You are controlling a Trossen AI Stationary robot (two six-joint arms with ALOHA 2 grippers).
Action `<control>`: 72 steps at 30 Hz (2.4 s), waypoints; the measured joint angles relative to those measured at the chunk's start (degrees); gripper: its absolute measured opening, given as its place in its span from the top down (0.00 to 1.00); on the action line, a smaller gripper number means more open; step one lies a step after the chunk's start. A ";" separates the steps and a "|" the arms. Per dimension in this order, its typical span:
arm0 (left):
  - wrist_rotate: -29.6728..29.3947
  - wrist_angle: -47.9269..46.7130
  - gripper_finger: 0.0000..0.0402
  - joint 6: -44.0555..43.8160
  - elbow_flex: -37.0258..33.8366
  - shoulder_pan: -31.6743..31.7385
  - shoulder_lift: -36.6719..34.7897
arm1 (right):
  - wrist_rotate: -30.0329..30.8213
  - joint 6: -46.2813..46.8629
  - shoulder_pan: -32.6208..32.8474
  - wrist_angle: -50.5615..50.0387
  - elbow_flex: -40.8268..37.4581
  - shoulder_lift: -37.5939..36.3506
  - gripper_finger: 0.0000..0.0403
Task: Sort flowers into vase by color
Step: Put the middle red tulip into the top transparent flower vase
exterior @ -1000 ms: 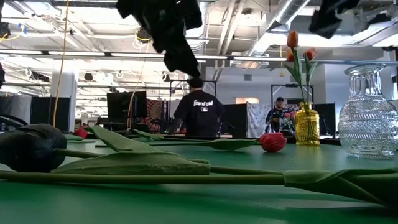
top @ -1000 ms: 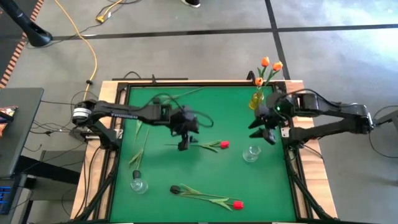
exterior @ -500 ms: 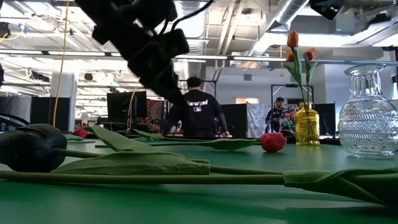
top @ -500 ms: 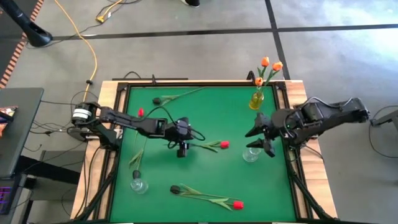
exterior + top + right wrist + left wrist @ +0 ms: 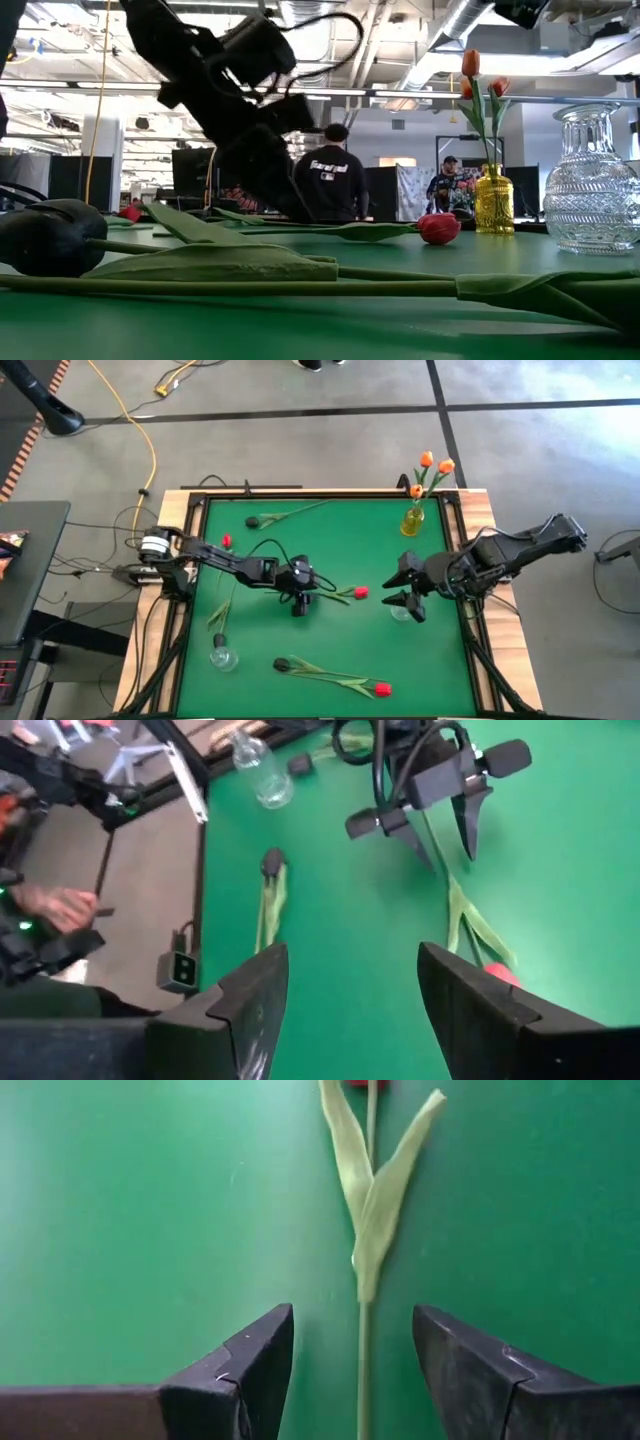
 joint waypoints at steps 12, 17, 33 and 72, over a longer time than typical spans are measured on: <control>1.25 -1.86 0.59 0.40 0.78 -0.21 2.63 | 0.01 2.86 0.35 2.79 -0.03 2.40 0.38; 1.30 -2.25 0.79 1.04 0.78 -0.20 2.63 | 0.01 3.21 0.29 3.11 -0.03 2.28 0.38; -2.72 -16.51 1.00 10.86 16.95 1.16 -4.37 | -1.62 3.18 -0.02 1.96 -0.03 -1.43 0.38; 18.43 69.78 1.00 -27.19 40.08 2.44 20.58 | 15.85 -8.39 5.75 0.20 0.02 -11.62 0.38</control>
